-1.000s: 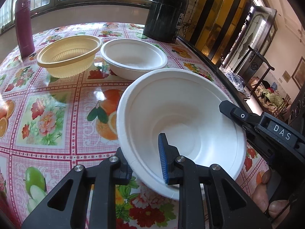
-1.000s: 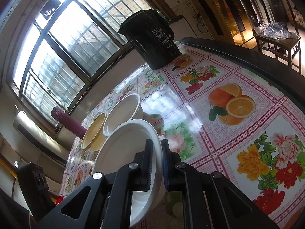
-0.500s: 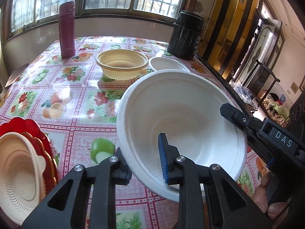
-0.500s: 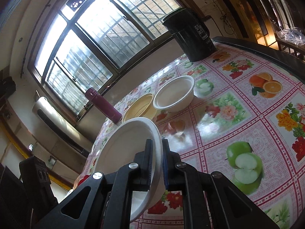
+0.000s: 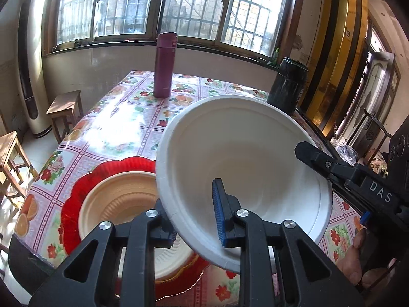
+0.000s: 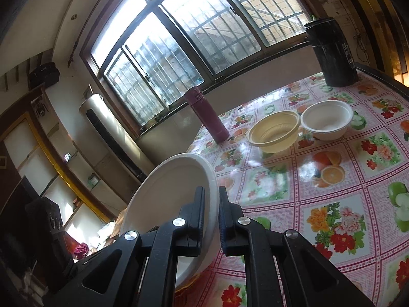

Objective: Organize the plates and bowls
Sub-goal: 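Lift the large white bowl with both grippers and carry it to the red plates, then lower the white bowl onto the stack and open both grippers, then move both open grippers toward the cream plastic bowl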

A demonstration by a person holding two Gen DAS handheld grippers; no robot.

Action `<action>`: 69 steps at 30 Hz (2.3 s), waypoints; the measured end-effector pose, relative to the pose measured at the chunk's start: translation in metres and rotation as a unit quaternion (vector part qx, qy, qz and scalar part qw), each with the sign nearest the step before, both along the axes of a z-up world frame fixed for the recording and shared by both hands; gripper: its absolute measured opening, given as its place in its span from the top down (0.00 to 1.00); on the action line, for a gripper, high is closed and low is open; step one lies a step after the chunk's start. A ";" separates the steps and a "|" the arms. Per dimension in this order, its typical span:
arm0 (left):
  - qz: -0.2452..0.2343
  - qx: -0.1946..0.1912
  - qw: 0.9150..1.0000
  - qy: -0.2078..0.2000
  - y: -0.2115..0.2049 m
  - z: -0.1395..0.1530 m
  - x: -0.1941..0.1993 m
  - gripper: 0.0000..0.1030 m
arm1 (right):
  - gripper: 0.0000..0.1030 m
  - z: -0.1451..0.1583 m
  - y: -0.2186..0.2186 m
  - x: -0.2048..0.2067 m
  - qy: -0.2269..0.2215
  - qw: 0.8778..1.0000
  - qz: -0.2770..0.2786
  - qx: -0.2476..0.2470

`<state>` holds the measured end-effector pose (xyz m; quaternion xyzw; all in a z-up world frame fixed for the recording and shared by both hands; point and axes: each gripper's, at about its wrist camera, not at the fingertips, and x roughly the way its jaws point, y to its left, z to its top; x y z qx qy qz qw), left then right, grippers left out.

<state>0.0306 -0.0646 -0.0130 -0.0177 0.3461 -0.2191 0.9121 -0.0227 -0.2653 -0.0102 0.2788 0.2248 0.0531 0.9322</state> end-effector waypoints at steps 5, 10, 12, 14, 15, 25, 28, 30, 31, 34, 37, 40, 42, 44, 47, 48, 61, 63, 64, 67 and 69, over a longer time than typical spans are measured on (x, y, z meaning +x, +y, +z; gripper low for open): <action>0.028 0.004 1.000 0.011 0.035 -0.012 0.003 0.79 | 0.90 -0.009 0.039 0.016 0.016 0.999 0.038 -0.017; 0.052 0.008 0.998 0.033 0.057 -0.029 0.011 0.79 | 0.90 -0.032 0.067 0.032 0.049 0.997 0.060 -0.025; 0.055 0.010 0.997 0.044 0.061 -0.037 0.015 0.79 | 0.90 -0.041 0.075 0.037 0.061 0.996 0.065 -0.025; 0.059 0.012 0.997 0.049 0.066 -0.042 0.016 0.79 | 0.90 -0.049 0.080 0.041 0.071 0.995 0.069 -0.026; 0.060 0.012 0.997 0.051 0.069 -0.044 0.016 0.79 | 0.90 -0.052 0.082 0.042 0.074 0.994 0.070 -0.026; 0.066 0.000 0.996 0.059 0.086 -0.052 0.018 0.76 | 0.87 -0.068 0.098 0.058 0.092 0.992 0.082 -0.038; 0.069 0.007 0.996 0.050 0.085 -0.049 0.015 0.58 | 0.87 -0.072 0.097 0.059 0.092 0.991 0.087 -0.032; 0.075 0.008 0.996 0.036 0.086 -0.045 0.012 0.39 | 0.82 -0.072 0.097 0.059 0.092 0.991 0.091 -0.030; 0.079 0.007 0.997 0.026 0.087 -0.042 0.009 0.36 | 0.75 -0.070 0.098 0.058 0.089 0.991 0.091 -0.034; 0.091 0.013 0.996 -0.018 0.087 -0.029 0.000 0.26 | 0.48 -0.064 0.093 0.052 0.069 0.993 0.093 -0.034; 0.094 -0.005 0.994 -0.064 0.084 -0.012 -0.011 0.18 | 0.35 -0.054 0.079 0.042 0.039 0.995 0.087 -0.028; 0.072 -0.033 0.992 -0.094 0.074 0.003 -0.020 0.00 | 0.22 -0.046 0.055 0.034 0.011 0.996 0.085 -0.005; 0.050 -0.050 0.992 -0.103 0.062 0.009 -0.025 0.00 | 0.18 -0.040 0.035 0.028 -0.006 0.998 0.070 0.008; 0.029 -0.049 0.993 -0.106 0.045 0.013 -0.027 0.00 | 0.17 -0.037 0.014 0.025 -0.009 0.999 0.051 0.012; -0.003 -0.026 0.994 -0.106 0.011 0.015 -0.027 0.00 | 0.17 -0.038 -0.022 0.025 0.005 1.000 0.018 0.006; -0.014 -0.017 0.994 -0.105 -0.003 0.015 -0.026 0.00 | 0.17 -0.039 -0.034 0.026 0.012 1.000 0.008 0.003; -0.026 0.096 0.992 -0.083 -0.172 0.001 0.053 0.00 | 0.16 -0.032 -0.208 0.046 0.035 0.991 -0.127 0.012; -0.019 0.097 0.992 -0.072 -0.191 0.000 0.068 0.00 | 0.15 -0.028 -0.232 0.050 0.024 0.987 -0.154 0.036; -0.015 0.095 0.993 -0.070 -0.199 -0.001 0.073 0.00 | 0.14 -0.025 -0.242 0.052 0.015 0.985 -0.164 0.052; -0.002 0.092 0.993 -0.068 -0.217 -0.002 0.085 0.00 | 0.14 -0.022 -0.264 0.058 -0.013 0.979 -0.173 0.102; 0.005 0.090 0.994 -0.069 -0.227 -0.003 0.091 0.00 | 0.14 -0.023 -0.270 0.063 -0.028 0.979 -0.161 0.118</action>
